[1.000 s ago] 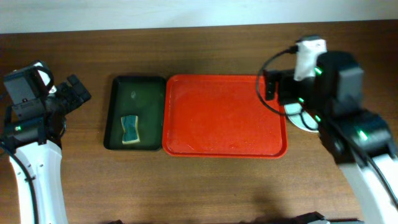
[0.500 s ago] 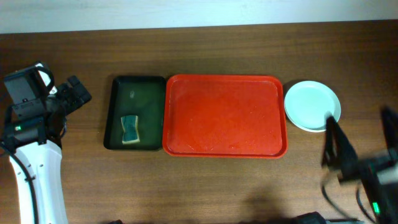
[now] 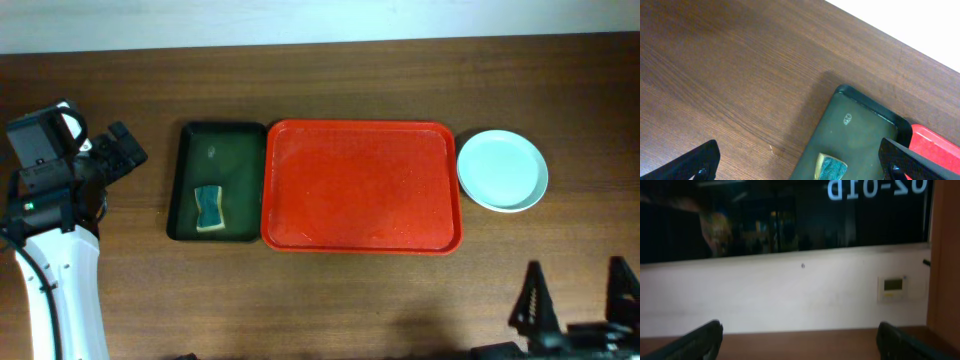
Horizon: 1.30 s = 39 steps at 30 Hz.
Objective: Clean dirty plates on tray and stack at the side
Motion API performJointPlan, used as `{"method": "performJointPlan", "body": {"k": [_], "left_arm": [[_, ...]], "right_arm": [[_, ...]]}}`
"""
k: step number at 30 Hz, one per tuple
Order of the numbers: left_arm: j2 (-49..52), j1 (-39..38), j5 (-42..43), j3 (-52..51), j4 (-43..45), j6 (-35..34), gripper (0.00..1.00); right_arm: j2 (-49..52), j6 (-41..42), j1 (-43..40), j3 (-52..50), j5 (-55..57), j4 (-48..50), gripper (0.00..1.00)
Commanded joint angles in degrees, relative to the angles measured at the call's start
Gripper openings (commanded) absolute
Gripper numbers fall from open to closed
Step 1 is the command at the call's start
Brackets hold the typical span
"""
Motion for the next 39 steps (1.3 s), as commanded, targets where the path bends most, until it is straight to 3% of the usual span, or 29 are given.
{"method": "performJointPlan", "body": {"k": [1, 8, 15, 18, 24, 31, 39], "left_arm": [[0.2, 0.2, -0.4, 0.3, 0.1, -0.8, 0.99], [0.2, 0.2, -0.4, 0.3, 0.1, -0.8, 0.99], [0.2, 0.2, -0.4, 0.3, 0.1, -0.8, 0.99], [0.2, 0.2, -0.4, 0.3, 0.1, -0.8, 0.99], [0.2, 0.2, -0.4, 0.3, 0.1, -0.8, 0.99], [0.2, 0.2, -0.4, 0.3, 0.1, -0.8, 0.99], [0.2, 0.2, -0.4, 0.3, 0.1, -0.8, 0.99]], "right_arm": [[-0.4, -0.4, -0.6, -7.5, -1.3, 9.3, 0.99], [-0.4, -0.4, -5.8, -26.9, -6.4, 40.3, 0.99], [-0.5, -0.3, -7.2, -42.5, -7.7, 57.6, 0.99], [-0.5, -0.1, -7.1, -46.9, -7.8, 60.5, 0.99], [-0.5, 0.0, -7.1, -46.8, -7.7, 49.4, 0.99], [-0.5, -0.6, -7.1, -46.8, -7.4, 28.0, 0.99], [-0.4, -0.4, -7.1, -46.8, -7.9, 28.3, 0.99]]}}
